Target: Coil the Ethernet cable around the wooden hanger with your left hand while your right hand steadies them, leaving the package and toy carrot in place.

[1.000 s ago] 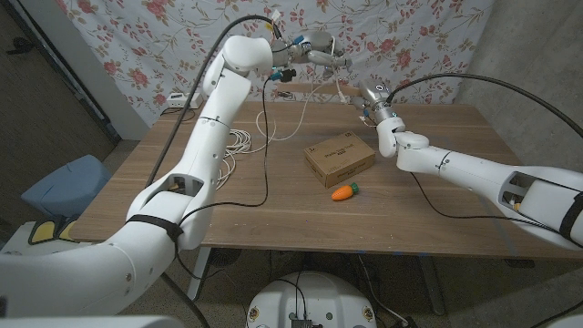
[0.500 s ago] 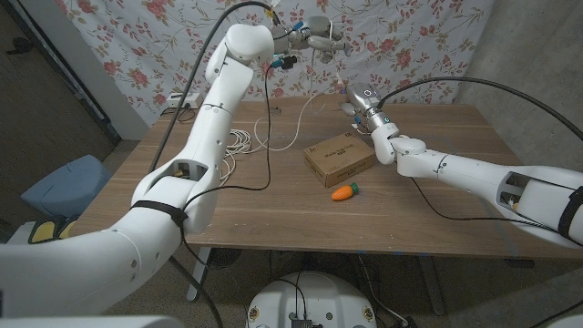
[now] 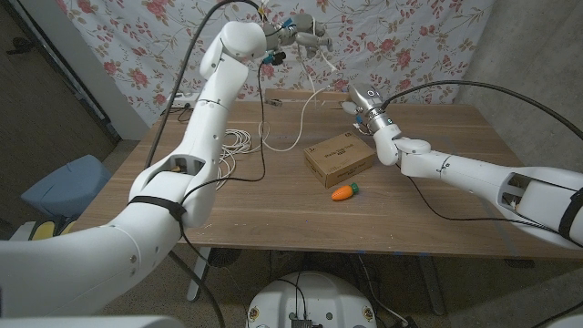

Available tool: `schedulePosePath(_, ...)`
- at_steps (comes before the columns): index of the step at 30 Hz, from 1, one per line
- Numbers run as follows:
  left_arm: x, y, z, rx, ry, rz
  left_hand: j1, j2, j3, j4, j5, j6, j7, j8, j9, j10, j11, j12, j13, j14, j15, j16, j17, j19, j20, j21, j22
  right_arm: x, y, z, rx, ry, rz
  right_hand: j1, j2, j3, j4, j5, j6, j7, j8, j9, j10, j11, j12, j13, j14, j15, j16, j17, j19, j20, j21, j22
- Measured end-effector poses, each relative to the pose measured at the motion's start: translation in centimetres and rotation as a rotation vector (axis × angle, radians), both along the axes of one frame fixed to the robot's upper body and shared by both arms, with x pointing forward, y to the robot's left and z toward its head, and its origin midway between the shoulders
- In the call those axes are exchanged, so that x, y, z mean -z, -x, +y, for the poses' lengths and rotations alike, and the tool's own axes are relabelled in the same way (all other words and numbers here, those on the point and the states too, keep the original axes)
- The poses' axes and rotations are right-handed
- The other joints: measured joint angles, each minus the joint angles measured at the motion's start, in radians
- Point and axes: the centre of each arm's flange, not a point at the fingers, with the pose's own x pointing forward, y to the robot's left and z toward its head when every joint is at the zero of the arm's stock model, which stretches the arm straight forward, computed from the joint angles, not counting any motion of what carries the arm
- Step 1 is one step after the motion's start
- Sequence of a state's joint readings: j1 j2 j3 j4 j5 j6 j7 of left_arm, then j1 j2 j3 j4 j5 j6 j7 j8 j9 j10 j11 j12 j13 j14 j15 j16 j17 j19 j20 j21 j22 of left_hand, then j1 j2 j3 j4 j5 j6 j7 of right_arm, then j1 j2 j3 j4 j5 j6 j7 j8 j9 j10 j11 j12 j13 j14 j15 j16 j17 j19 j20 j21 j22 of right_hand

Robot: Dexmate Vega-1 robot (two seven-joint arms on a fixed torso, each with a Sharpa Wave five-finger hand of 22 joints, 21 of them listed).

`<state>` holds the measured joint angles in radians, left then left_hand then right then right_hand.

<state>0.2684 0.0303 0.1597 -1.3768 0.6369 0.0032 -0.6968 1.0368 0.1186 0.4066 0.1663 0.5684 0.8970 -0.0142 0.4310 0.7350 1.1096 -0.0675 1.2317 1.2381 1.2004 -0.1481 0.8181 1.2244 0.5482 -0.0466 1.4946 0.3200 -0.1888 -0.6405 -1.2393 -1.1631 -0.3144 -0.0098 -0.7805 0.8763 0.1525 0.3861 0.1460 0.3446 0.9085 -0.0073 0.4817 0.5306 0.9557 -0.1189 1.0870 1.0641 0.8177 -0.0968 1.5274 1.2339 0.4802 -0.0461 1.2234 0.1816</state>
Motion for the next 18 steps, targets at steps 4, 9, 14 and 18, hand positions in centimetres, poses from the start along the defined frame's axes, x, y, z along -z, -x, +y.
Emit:
schedulePosePath(4, -0.1, -0.4, 1.2, -0.034, 0.018, 0.008, 0.000, 0.000, 0.003, 0.002, -0.001, 0.000, 0.000, 0.000, 0.000, 0.000, 0.000, 0.010, 0.000, 0.000, 0.000, 0.007, 0.000, 0.000, 0.000, 0.007, 0.000, -0.3, 0.2, -0.4, -0.032, -0.035, -0.002, 0.000, 0.000, 0.000, 0.000, 0.000, 0.000, 0.000, 0.000, -0.002, 0.000, 0.000, 0.000, -0.007, 0.000, 0.000, 0.000, 0.000, 0.000, 0.000, 0.000, 0.000)
schedulePosePath(9, 0.3, -1.1, 2.7, -0.072, 0.042, 0.030, -0.010, -0.004, 0.008, 0.000, -0.003, 0.000, 0.000, 0.001, -0.004, -0.002, -0.002, 0.019, 0.000, -0.004, 0.004, 0.015, 0.000, 0.000, 0.000, 0.008, 0.000, -0.6, 0.4, -0.9, -0.047, -0.059, -0.012, 0.000, 0.000, 0.000, 0.000, 0.000, -0.003, -0.003, 0.000, 0.000, 0.000, 0.000, -0.004, -0.007, 0.000, 0.000, 0.000, 0.000, 0.000, 0.000, -0.006, 0.000)
schedulePosePath(14, 0.6, -1.5, 3.8, -0.101, 0.060, 0.045, -0.013, -0.002, 0.009, 0.000, -0.003, 0.000, 0.000, 0.001, -0.005, -0.007, -0.007, 0.026, 0.000, -0.005, 0.005, 0.022, 0.000, 0.000, 0.000, 0.008, 0.000, -0.7, 0.4, -1.2, -0.042, -0.061, -0.017, 0.000, 0.000, 0.000, 0.000, 0.000, -0.003, -0.003, 0.000, -0.002, 0.000, 0.000, -0.004, -0.006, 0.000, 0.000, 0.000, 0.000, 0.000, 0.000, -0.008, 0.000)
schedulePosePath(18, 0.7, -1.7, 4.9, -0.124, 0.076, 0.052, -0.016, -0.005, 0.009, 0.000, -0.005, 0.000, 0.000, 0.016, -0.006, -0.012, -0.002, 0.030, 0.000, -0.005, 0.005, 0.027, 0.000, 0.000, 0.000, 0.008, 0.000, -0.7, 0.4, -1.3, -0.028, -0.050, -0.022, 0.000, 0.000, -0.006, 0.003, 0.008, -0.003, -0.003, 0.000, -0.002, 0.000, 0.000, -0.004, -0.003, 0.000, 0.000, 0.000, 0.000, 0.000, 0.000, -0.008, 0.000)
